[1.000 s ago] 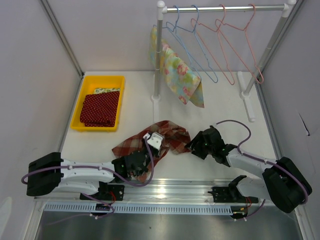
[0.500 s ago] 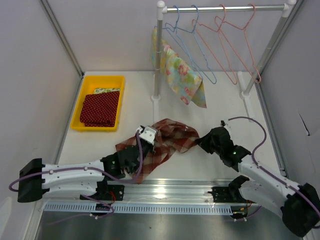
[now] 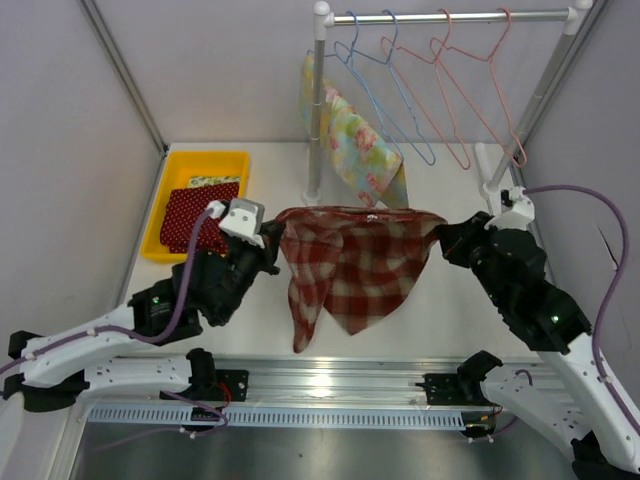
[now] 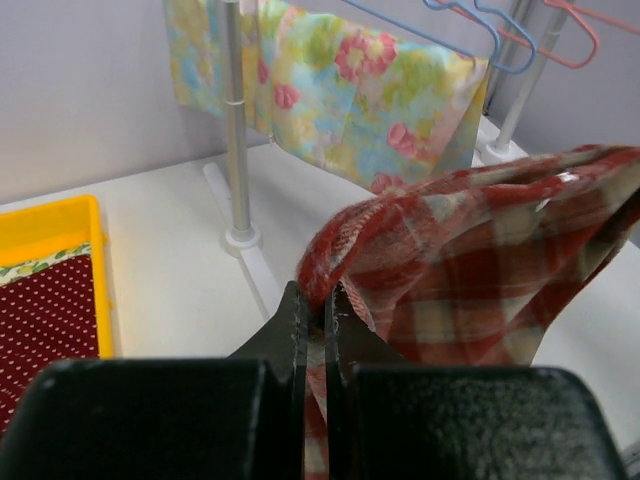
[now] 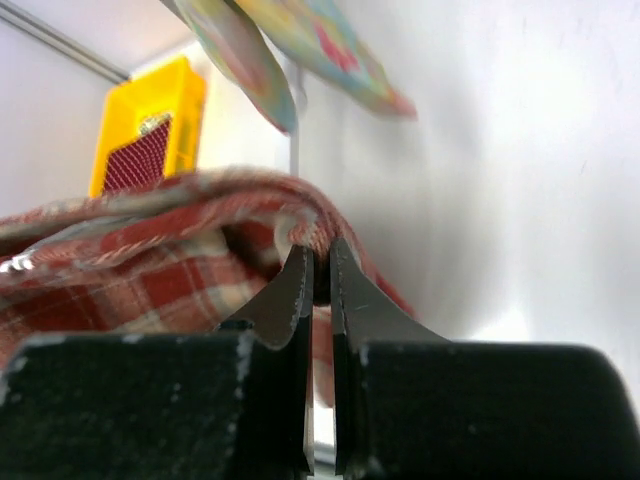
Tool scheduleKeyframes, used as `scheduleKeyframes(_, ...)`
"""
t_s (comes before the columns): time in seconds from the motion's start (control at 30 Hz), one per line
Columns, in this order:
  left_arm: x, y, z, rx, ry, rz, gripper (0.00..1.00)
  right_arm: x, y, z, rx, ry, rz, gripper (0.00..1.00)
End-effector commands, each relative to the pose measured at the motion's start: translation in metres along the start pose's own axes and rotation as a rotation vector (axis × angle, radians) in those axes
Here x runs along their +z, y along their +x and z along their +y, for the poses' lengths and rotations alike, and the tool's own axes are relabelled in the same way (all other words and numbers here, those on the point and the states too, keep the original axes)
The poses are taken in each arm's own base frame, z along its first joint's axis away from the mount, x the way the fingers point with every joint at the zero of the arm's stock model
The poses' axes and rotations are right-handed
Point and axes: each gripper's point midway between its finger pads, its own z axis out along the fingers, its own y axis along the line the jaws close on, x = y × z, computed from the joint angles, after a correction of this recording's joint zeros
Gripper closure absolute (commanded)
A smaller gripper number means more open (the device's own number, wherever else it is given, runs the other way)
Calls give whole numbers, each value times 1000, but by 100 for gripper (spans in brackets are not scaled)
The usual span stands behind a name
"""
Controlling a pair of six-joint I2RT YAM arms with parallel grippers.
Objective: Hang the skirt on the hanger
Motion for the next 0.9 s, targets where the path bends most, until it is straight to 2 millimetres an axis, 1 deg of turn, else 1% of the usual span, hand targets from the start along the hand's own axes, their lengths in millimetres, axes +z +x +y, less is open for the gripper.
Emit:
scheduleKeyframes(0.0, -19, -28, 28, -31, -51, 6, 100, -30, -50, -1, -146, 3, -129, 100)
scheduleKeyframes(0.03, -23, -37, 29, -43, -38, -2, 100, -40, -62, 9, -157, -35, -151, 100)
scheduleKeyframes(0.1, -28, -38, 30, -31, -12, 13, 100, -49, -73, 16, -209, -70, -168, 100)
scheduleKeyframes(0.13, -33, -50, 27, -47, 26, 0, 100, -58, -82, 25, -215, -112, -184, 100)
scheduleKeyframes(0.2, -37, -50, 25, -27, 65, 20, 100, -67, -89, 32, -247, -148, -195, 100)
scheduleKeyframes(0.23, -42, -57, 25, -25, 94, 23, 100, -77, -97, 37, -263, -182, -218, 100)
scheduleKeyframes(0.3, -48, -63, 24, -25, 129, 22, 100, -88, -104, 41, -277, -212, -240, 100)
scheduleKeyframes(0.33, -54, -69, 21, -25, 176, 13, 100, -97, -110, 44, -291, -236, -260, 100)
scheduleKeyframes(0.4, -60, -75, 18, -33, 225, -3, 100, -107, -115, 49, -307, -269, -275, 100)
scheduleKeyframes(0.43, -66, -82, 18, -45, 253, -22, 100, -113, -118, 51, -311, -292, -286, 100)
scheduleKeyframes(0.47, -71, -87, 15, -57, 294, -35, 100, -122, -121, 58, -316, -337, -295, 100)
scheduleKeyframes(0.53, -77, -94, 14, -78, 328, -58, 100, -133, -124, 64, -330, -384, -310, 100)
scheduleKeyframes(0.57, -85, -106, 18, -106, 342, -88, 100, -140, -125, 69, -336, -419, -310, 100)
scheduleKeyframes(0.6, -88, -110, 17, -117, 363, -99, 100, -150, -129, 73, -338, -448, -325, 100)
scheduleKeyframes(0.7, -98, -127, 22, -165, 384, -133, 100, -165, -131, 85, -362, -525, -325, 100)
scheduleKeyframes(0.73, -99, -129, 24, -180, 376, -128, 100, -173, -133, 91, -366, -561, -325, 100)
scheduleKeyframes(0.77, -99, -129, 25, -184, 370, -120, 100, -167, -130, 93, -373, -554, -293, 100)
scheduleKeyframes(0.8, -96, -131, 29, -202, 334, -111, 100, -168, -131, 95, -371, -555, -287, 100)
scheduleKeyframes(0.83, -92, -125, 30, -190, 310, -85, 100, -164, -129, 96, -368, -553, -266, 100)
scheduleKeyframes(0.87, -89, -122, 31, -186, 286, -70, 100, -151, -121, 97, -376, -536, -220, 100)
